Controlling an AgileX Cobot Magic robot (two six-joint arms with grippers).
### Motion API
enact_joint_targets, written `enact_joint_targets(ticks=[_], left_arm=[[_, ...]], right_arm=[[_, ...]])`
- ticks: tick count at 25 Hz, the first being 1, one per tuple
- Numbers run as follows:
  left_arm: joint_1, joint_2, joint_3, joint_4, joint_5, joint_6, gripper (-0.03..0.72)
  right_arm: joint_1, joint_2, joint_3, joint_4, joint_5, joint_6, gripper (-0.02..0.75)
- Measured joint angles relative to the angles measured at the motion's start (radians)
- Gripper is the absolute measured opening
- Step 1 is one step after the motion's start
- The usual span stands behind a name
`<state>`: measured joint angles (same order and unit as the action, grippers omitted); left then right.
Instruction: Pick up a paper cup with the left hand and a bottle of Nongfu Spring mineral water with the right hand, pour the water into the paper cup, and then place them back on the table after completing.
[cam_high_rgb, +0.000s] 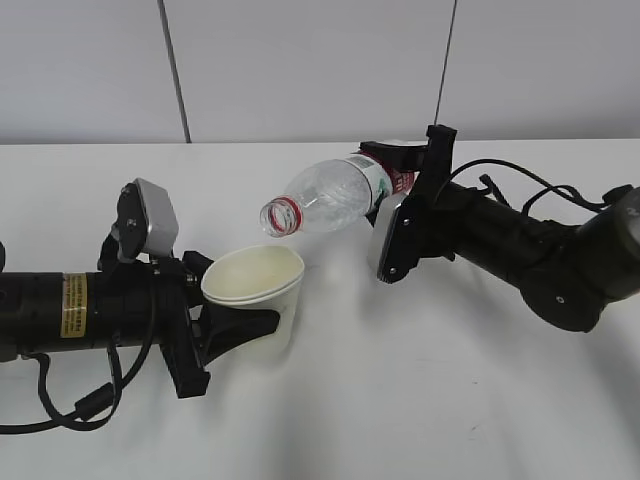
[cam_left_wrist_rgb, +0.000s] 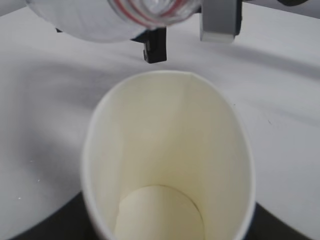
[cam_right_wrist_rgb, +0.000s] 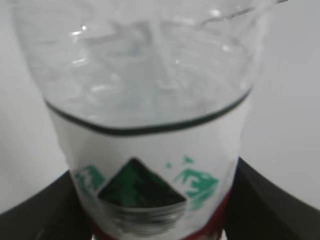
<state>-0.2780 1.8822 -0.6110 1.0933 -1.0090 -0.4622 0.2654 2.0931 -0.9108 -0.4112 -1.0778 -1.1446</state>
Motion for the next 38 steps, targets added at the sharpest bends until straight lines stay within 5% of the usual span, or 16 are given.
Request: enact_joint_targets(ticks=[38], left_arm=[[0.000,0.000,0.000,-0.003,-0.014,0.000,0.340]], right_arm=[[0.000,0.000,-0.124,-0.051,0.000,-0.165,0.479]])
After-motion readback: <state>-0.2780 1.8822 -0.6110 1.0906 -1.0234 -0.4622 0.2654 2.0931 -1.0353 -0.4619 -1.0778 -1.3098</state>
